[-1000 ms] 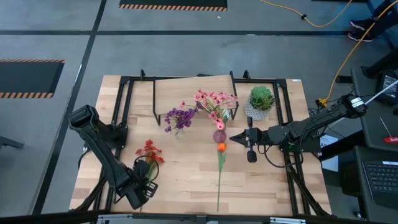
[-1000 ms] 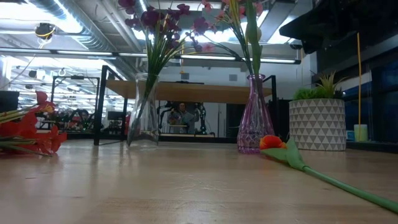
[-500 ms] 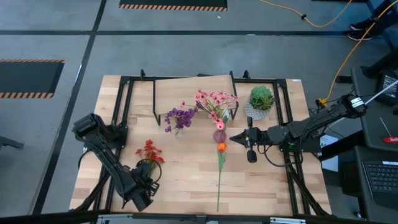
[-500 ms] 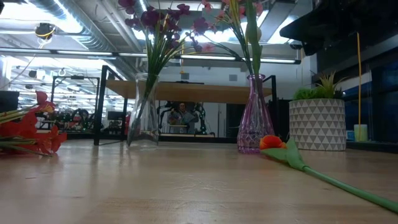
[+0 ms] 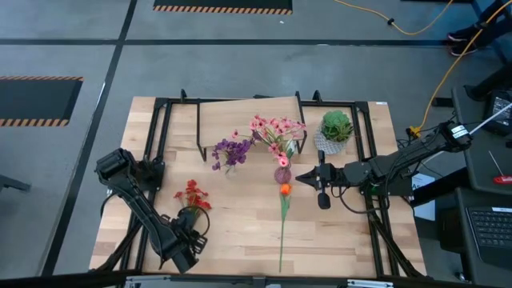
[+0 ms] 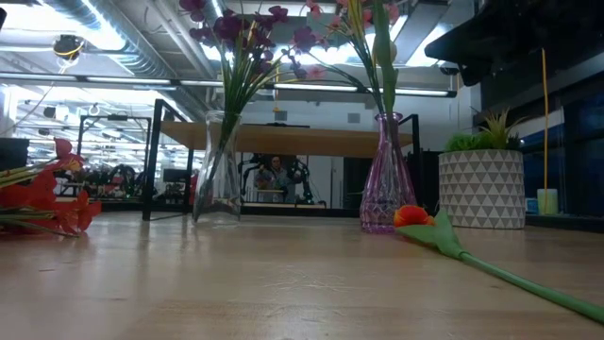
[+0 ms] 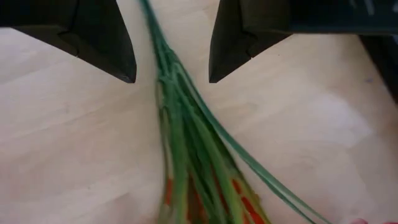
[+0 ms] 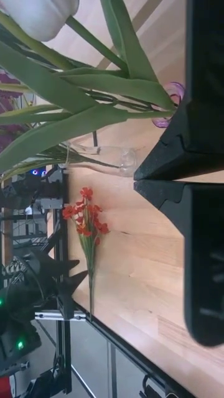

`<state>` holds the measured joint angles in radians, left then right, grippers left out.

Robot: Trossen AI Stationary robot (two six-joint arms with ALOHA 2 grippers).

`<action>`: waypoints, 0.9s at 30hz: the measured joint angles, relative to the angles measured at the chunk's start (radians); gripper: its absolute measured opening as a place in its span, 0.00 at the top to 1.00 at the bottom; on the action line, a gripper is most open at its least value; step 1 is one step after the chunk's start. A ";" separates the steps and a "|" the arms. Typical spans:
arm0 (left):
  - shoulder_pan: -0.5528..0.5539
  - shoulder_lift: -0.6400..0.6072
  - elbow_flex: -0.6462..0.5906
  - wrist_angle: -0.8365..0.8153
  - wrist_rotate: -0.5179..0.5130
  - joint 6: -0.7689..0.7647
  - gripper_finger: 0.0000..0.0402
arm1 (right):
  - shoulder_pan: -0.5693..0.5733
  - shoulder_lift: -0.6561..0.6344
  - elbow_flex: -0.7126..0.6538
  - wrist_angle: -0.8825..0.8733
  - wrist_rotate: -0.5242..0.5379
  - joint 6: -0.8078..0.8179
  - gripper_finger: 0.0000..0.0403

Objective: Pick and place flowers into a vace then onto a shelf
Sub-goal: Put the red flowers into the transparent vase

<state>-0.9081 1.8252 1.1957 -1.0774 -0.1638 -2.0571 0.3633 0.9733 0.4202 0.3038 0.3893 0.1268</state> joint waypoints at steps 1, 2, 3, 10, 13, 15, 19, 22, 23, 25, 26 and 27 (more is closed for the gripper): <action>0.000 0.000 0.000 0.012 -0.001 0.000 0.51 | 0.000 0.000 0.000 0.000 0.000 0.000 0.97; 0.000 0.000 0.000 0.021 -0.004 0.001 0.51 | 0.000 0.000 0.000 -0.001 0.000 0.000 0.97; 0.000 0.000 0.000 0.027 -0.012 0.000 0.51 | 0.000 0.000 0.000 -0.002 0.000 0.000 0.97; 0.008 -0.001 -0.031 0.030 -0.009 -0.024 0.52 | 0.000 0.000 0.000 -0.002 0.000 0.005 0.97; 0.008 -0.001 -0.065 0.074 0.002 -0.024 0.52 | 0.000 0.000 0.000 -0.003 -0.001 0.007 0.97; 0.008 0.000 -0.086 0.111 0.002 -0.024 0.52 | 0.000 0.000 0.000 -0.003 -0.001 0.008 0.97; 0.008 -0.001 -0.109 0.145 0.003 -0.020 0.52 | 0.000 0.000 0.000 -0.003 -0.001 0.008 0.97; 0.008 -0.003 -0.126 0.150 0.016 -0.025 0.52 | 0.000 0.000 0.000 -0.003 -0.001 0.008 0.97; 0.008 -0.004 -0.131 0.153 0.018 -0.025 0.52 | 0.000 0.000 0.000 -0.003 -0.001 0.008 0.97; 0.008 -0.006 -0.138 0.158 0.021 -0.025 0.54 | 0.000 0.000 0.000 -0.003 -0.001 0.008 0.97; 0.008 -0.006 -0.138 0.158 0.020 -0.025 0.55 | 0.000 0.000 0.000 -0.003 -0.001 0.008 0.97; 0.008 -0.006 -0.138 0.159 0.019 -0.024 0.56 | 0.000 0.000 0.000 -0.003 -0.001 0.008 0.97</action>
<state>-0.9001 1.8194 1.0573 -0.9188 -0.1449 -2.0815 0.3630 0.9733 0.4202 0.3012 0.3885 0.1345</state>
